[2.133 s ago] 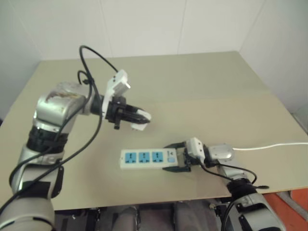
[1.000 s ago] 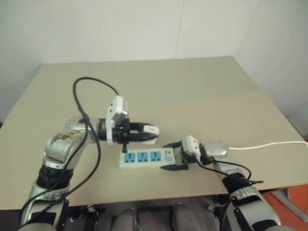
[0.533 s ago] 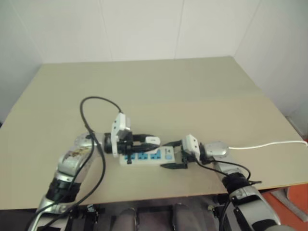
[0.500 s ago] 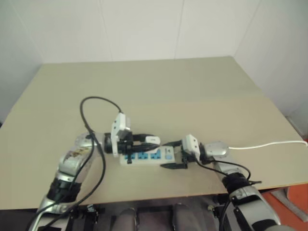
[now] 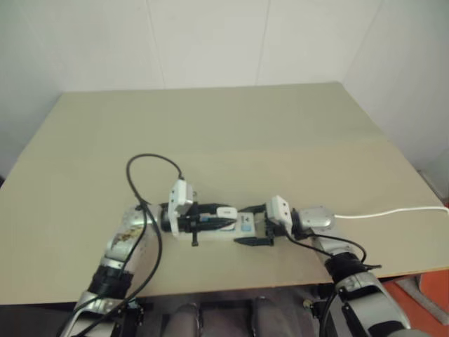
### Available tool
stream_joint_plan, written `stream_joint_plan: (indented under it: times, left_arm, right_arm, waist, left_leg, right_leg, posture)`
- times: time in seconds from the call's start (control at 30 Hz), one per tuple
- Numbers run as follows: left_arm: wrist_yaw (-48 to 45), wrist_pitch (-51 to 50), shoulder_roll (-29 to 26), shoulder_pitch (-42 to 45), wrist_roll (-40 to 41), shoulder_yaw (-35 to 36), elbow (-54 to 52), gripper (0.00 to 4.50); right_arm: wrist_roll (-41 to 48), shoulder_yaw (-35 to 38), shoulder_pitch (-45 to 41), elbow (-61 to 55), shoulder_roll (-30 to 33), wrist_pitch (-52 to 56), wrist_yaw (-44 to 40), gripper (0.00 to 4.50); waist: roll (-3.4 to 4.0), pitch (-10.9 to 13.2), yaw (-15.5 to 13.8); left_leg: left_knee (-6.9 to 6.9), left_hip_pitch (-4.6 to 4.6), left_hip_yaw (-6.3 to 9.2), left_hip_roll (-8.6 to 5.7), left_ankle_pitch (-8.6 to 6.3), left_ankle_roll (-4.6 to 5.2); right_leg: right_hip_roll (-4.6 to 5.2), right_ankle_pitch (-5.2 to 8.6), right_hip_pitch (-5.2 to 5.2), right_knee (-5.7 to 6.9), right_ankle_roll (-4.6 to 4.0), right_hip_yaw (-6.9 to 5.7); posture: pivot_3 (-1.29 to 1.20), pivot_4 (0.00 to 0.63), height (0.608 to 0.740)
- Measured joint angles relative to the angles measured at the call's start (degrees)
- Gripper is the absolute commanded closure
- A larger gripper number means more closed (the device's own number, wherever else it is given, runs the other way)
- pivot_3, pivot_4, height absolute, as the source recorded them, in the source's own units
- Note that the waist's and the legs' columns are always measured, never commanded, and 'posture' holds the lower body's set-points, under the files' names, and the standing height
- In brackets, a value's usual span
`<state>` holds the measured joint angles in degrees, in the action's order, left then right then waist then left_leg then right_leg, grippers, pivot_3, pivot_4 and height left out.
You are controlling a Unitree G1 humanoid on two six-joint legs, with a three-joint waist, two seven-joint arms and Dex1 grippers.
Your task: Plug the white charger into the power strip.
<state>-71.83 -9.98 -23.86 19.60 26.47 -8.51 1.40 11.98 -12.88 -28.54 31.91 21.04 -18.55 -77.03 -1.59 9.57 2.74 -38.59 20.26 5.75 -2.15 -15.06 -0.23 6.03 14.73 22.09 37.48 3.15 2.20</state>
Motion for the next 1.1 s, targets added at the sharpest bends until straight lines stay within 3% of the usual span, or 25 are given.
stream_joint_plan:
  times: [0.4,1.1]
  left_arm:
    - [-1.69,6.10,3.08,2.59,-2.84,-1.42,6.19,3.48]
    - [-6.23,8.89,3.24,4.91,-4.15,-1.66,11.46,3.48]
  right_arm:
    - [0.03,0.10,1.00,-2.01,0.37,1.55,0.69,1.07]
    - [0.04,0.03,1.85,-4.05,0.69,3.09,1.02,1.07]
  waist:
    - [0.00,0.00,-0.12]
    - [0.00,0.00,-0.15]
  left_leg:
    - [0.24,0.00,0.00,0.02,0.00,0.00]
    - [0.50,0.01,0.00,0.04,0.00,0.00]
  right_leg:
    - [-0.05,-0.10,-0.01,-0.33,0.02,0.01]
    - [-0.07,-0.10,0.05,-0.52,0.02,0.02]
  posture:
    - [0.00,0.150,0.740]
    - [0.00,0.150,0.740]
